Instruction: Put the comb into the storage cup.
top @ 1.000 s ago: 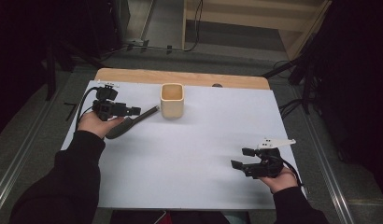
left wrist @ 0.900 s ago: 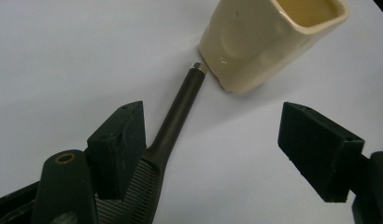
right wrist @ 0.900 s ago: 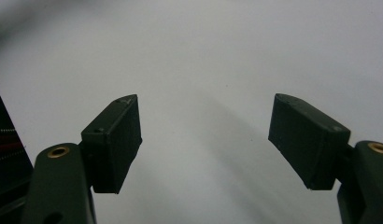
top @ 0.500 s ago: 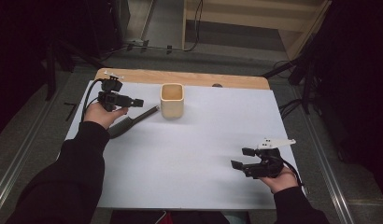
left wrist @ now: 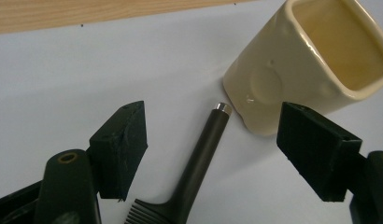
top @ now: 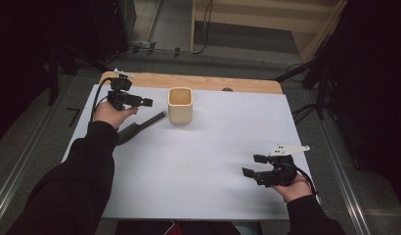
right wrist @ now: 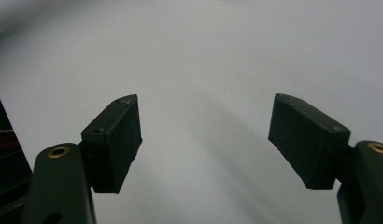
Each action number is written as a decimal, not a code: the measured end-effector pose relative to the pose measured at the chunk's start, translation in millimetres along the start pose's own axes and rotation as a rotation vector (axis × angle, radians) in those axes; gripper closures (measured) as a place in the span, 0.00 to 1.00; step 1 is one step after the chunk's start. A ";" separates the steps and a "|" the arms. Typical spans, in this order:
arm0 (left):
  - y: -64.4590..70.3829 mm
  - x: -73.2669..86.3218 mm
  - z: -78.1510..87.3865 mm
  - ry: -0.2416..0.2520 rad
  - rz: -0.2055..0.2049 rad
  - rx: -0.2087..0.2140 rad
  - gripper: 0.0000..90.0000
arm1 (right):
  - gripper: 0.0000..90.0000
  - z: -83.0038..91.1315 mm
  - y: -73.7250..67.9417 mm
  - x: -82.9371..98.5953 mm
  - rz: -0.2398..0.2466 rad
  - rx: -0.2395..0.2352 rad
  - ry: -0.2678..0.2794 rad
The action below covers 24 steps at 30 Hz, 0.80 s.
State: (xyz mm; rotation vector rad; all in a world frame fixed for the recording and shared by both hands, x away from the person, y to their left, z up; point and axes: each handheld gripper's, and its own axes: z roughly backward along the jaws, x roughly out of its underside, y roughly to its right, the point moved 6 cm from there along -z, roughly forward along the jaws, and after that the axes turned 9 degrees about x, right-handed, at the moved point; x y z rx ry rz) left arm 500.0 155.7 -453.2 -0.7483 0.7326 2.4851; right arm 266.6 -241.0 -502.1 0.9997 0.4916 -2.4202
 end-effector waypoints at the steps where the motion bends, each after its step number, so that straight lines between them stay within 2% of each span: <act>1: -0.1 -1.4 -0.9 0.005 0.001 0.000 0.28 | 0.26 0.2 0.2 0.1 0.000 0.001 0.001; 17: -14.6 -4.9 -24.5 -0.002 0.051 -0.043 0.29 | 0.26 1.2 0.8 -0.9 0.003 -0.001 0.006; 24: -17.6 -4.9 -28.1 0.009 0.054 -0.055 0.30 | 0.26 1.4 0.6 -0.8 0.008 0.000 0.007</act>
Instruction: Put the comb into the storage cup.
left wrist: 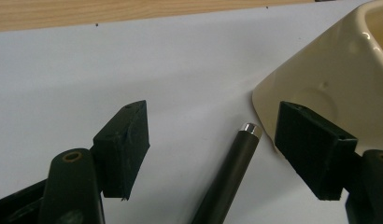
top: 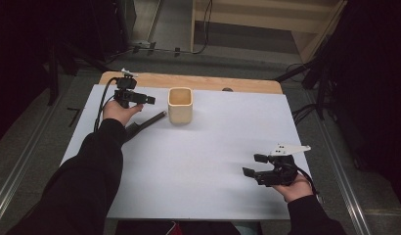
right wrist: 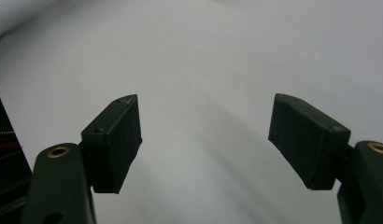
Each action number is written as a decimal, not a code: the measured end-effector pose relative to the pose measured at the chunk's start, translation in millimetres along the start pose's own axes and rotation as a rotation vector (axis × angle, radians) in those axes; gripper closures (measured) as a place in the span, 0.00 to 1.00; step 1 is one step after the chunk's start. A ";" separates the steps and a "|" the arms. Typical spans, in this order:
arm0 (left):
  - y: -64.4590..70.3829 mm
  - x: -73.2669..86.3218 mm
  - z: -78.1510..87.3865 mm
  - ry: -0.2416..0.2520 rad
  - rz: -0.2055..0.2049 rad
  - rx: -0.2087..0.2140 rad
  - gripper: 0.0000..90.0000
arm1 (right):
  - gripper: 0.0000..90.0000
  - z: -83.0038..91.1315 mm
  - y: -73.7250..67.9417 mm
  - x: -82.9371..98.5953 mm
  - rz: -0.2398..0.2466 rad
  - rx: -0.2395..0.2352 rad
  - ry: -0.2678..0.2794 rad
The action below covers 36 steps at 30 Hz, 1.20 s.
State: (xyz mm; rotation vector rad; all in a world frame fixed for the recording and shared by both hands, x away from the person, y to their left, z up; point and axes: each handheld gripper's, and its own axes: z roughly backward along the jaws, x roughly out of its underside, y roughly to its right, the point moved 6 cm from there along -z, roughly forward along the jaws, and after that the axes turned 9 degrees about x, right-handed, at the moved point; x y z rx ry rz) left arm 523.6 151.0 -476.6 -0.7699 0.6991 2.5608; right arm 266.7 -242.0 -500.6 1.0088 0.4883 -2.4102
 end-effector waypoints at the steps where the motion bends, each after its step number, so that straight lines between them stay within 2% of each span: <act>1: -0.3 0.3 -0.5 -0.001 0.002 -0.004 0.30 | 0.26 0.0 0.0 0.0 0.000 -0.001 0.000; 12: -5.2 3.0 -11.8 -0.016 0.016 -0.016 0.32 | 0.26 0.5 0.2 -0.1 0.001 0.000 0.001; 18: -5.2 7.3 -16.7 -0.023 0.014 -0.019 0.47 | 0.26 1.5 0.2 -0.1 0.001 0.002 0.006; 20: -4.9 7.3 -16.7 -0.010 0.010 -0.020 0.53 | 0.26 1.6 -0.1 -0.1 0.001 0.001 0.007; 21: -4.7 7.5 -16.1 -0.004 0.007 -0.016 0.65 | 0.26 1.8 -0.3 0.0 0.001 0.001 0.006; 22: -4.3 7.9 -16.1 0.003 0.003 -0.013 0.65 | 0.26 1.8 -0.5 0.1 0.003 0.000 0.007; 23: -3.9 8.6 -16.3 0.004 -0.003 -0.011 0.82 | 0.26 1.9 -0.7 0.1 0.006 0.000 0.005; 24: -3.8 9.6 -17.0 0.004 -0.013 -0.011 0.91 | 0.26 1.9 -0.7 0.1 0.006 0.000 0.006; 25: -3.9 11.1 -18.4 -0.003 -0.016 -0.014 0.91 | 0.26 1.9 -0.7 0.1 0.006 0.000 0.006; 26: -4.3 12.8 -19.9 -0.007 -0.024 -0.019 0.98 | 0.26 1.9 -0.7 0.0 0.004 0.001 0.007; 30: -5.4 21.7 -29.6 -0.045 -0.021 -0.022 1.00 | 0.26 2.6 -0.8 0.1 0.003 0.001 0.007; 36: -8.4 30.5 -37.8 -0.059 -0.009 -0.031 1.00 | 0.26 3.3 -0.8 0.5 0.005 0.000 0.009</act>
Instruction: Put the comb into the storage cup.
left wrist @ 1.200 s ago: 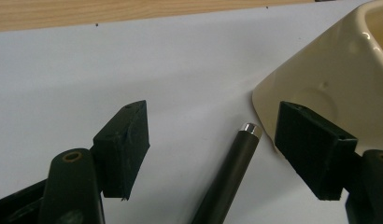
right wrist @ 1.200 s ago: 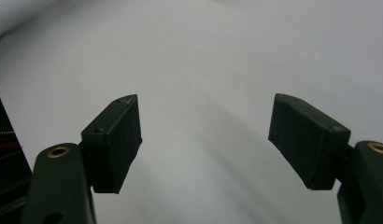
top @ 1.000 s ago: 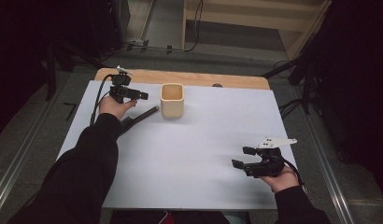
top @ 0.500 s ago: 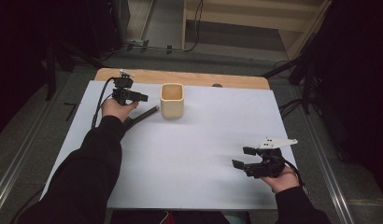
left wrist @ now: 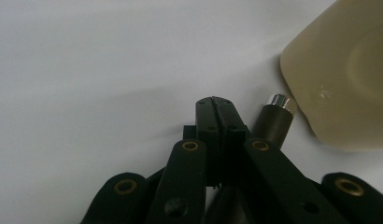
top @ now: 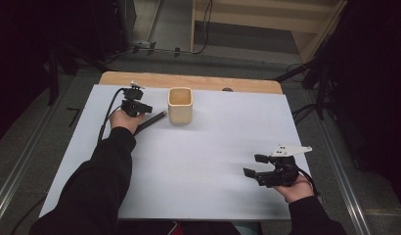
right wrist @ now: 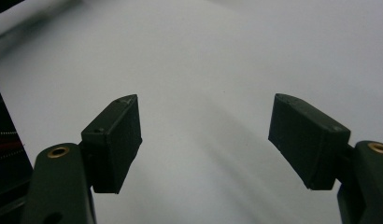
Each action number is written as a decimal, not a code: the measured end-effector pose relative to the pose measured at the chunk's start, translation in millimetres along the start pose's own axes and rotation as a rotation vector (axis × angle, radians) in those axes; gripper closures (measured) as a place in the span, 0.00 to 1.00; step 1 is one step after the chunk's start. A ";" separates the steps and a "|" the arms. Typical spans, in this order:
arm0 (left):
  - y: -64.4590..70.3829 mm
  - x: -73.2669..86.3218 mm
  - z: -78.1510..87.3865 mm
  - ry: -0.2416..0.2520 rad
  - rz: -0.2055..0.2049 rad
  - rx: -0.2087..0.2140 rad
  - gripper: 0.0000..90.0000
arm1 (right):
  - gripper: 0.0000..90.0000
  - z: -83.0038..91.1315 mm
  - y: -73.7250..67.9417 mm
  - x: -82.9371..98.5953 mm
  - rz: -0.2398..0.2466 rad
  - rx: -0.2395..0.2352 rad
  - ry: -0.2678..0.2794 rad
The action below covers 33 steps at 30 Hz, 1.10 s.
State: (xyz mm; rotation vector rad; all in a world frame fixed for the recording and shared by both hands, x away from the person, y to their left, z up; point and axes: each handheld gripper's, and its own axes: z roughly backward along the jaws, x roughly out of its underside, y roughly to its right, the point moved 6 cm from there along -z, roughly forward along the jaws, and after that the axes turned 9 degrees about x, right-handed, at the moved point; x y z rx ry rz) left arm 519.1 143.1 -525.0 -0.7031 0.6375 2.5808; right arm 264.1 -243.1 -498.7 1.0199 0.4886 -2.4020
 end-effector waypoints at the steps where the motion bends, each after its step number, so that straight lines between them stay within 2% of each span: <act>1: -0.7 1.1 -0.8 -0.004 0.001 -0.001 1.00 | 0.26 0.1 0.2 0.0 0.002 0.001 0.001; 9: -2.0 8.4 -6.1 -0.022 -0.003 0.004 1.00 | 0.26 0.7 0.1 0.8 0.003 0.003 -0.004; 12: -1.9 9.6 -6.5 -0.014 0.003 0.010 1.00 | 0.26 0.8 0.3 0.9 0.003 0.004 -0.005; 28: 5.6 14.5 -5.6 -0.048 -0.044 0.022 1.00 | 0.26 1.8 0.6 1.9 0.000 0.006 -0.002; 33: 6.2 16.9 -5.0 -0.039 -0.046 0.033 1.00 | 0.26 1.9 0.5 2.4 -0.003 0.006 -0.004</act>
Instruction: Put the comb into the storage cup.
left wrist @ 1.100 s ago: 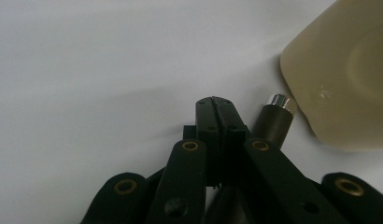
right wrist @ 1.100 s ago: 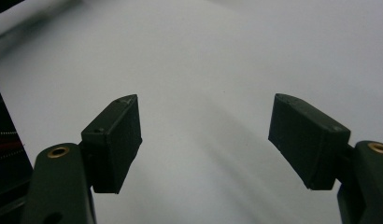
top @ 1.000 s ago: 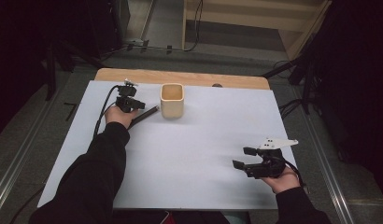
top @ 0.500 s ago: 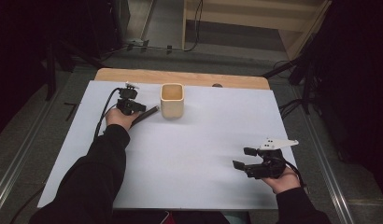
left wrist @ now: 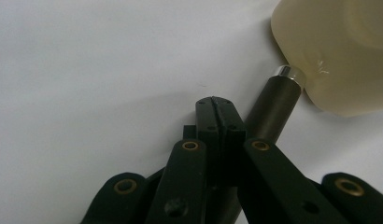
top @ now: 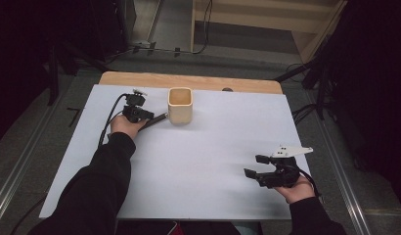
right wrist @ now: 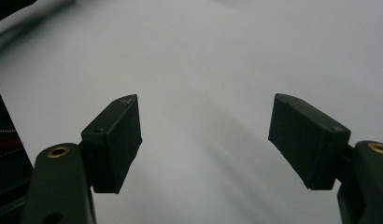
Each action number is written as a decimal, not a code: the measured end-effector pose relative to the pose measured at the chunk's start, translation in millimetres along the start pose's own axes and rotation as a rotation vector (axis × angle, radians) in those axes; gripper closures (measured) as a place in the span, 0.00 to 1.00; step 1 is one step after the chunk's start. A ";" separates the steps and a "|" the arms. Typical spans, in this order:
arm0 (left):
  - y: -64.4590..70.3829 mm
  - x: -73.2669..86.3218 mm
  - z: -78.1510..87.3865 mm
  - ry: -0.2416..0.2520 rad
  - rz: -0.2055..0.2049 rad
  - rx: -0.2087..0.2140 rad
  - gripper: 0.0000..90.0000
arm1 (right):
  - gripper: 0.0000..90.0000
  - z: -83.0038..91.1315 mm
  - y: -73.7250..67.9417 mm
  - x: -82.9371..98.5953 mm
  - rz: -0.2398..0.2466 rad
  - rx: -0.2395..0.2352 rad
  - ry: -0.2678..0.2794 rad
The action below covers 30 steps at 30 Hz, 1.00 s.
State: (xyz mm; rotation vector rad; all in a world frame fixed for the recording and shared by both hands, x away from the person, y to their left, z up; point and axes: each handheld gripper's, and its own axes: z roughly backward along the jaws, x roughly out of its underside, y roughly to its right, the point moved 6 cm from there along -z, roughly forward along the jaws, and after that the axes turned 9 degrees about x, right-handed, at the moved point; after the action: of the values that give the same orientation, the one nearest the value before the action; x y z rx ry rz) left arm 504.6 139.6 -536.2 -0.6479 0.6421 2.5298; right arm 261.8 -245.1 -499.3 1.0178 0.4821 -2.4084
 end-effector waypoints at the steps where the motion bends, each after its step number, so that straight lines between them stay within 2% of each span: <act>1: 0.3 0.5 0.4 -0.004 -0.003 -0.001 1.00 | 0.26 -0.2 -0.1 0.2 0.000 0.000 0.000; 6: 2.5 3.2 2.0 -0.019 -0.028 -0.007 1.00 | 0.26 -0.3 0.3 0.8 0.004 0.001 -0.003; 15: 4.9 11.6 6.6 -0.029 -0.059 0.013 1.00 | 0.26 -0.5 -0.6 2.1 0.009 0.003 -0.009; 30: 15.1 21.3 8.8 -0.036 -0.082 0.033 1.00 | 0.26 -0.3 0.5 2.2 0.001 0.009 -0.009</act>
State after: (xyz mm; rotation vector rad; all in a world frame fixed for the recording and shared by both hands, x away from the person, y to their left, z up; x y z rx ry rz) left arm 477.1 138.8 -535.9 -0.6032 0.6298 2.4442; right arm 261.0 -246.0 -501.2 1.0109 0.4679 -2.4152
